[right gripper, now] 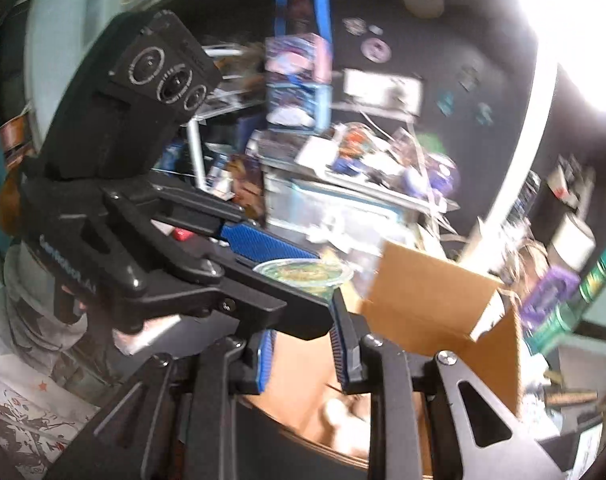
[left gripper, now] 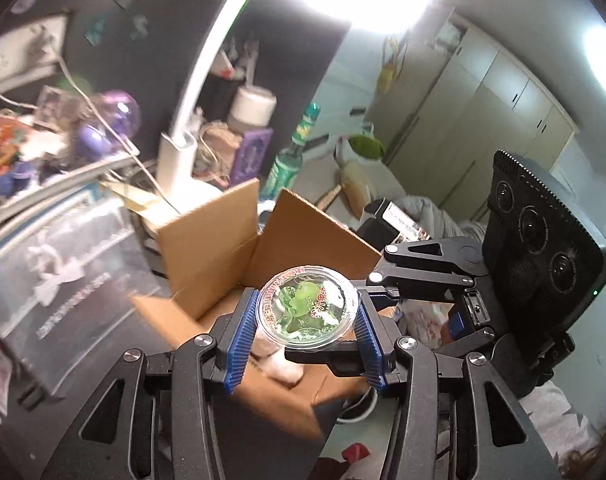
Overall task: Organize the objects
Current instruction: 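Lower the container into the cardboard box and open the left gripper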
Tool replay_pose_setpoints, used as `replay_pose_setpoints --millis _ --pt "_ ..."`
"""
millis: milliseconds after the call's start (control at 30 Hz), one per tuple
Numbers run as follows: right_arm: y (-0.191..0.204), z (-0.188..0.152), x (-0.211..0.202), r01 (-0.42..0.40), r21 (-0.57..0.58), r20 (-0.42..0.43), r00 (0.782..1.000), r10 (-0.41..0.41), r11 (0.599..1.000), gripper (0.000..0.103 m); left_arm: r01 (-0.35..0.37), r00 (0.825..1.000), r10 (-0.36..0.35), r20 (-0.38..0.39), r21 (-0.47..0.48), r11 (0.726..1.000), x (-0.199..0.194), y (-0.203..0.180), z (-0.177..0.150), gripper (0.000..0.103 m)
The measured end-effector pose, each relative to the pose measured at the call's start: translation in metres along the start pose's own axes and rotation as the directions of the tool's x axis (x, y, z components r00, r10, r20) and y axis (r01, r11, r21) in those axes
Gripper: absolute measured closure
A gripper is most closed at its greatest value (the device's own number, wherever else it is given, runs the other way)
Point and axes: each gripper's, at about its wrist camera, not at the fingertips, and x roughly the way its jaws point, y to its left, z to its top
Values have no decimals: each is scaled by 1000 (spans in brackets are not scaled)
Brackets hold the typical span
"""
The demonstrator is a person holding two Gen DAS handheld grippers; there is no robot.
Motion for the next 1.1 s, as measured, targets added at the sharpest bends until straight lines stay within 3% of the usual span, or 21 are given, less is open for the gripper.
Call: replay_pose_setpoints --millis 200,400,467,500,533,567,600,667,867,967,1100 --pt "-43 -13 18 8 113 -128 992 7 994 81 13 991 -19 -136 -47 999 52 11 17 60" --pt "-62 -21 32 35 150 -215 977 -2 988 80 2 979 -18 -203 -78 997 76 16 20 57" --pt "-62 -21 35 60 133 -234 972 -27 989 74 -44 975 28 -221 -66 997 80 14 20 43" --pt "-61 -20 36 75 114 -237 970 -46 991 61 -58 974 44 -221 -56 997 80 13 20 37" --pt "-60 -20 35 82 105 -234 971 -56 991 54 -68 975 56 -214 -49 997 79 10 21 29" --pt "-59 -19 35 90 93 -229 971 -67 992 45 -76 978 67 -200 -40 996 75 8 22 24" --pt "-57 -19 34 93 84 -225 972 -72 992 42 -83 979 75 -187 -32 996 72 6 22 22" --pt "-52 -17 31 96 65 -213 974 -80 993 42 -92 983 89 -160 -14 996 61 3 23 5" --pt "-23 -8 14 92 8 -96 991 -91 996 42 -161 987 160 20 51 986 1 -8 16 0" --pt "5 -3 2 51 -45 -5 999 -51 998 42 -221 968 210 138 71 973 -42 -9 0 0" --pt "46 1 -5 -58 -127 70 995 68 990 42 -334 911 302 282 76 939 -94 -4 -35 0"
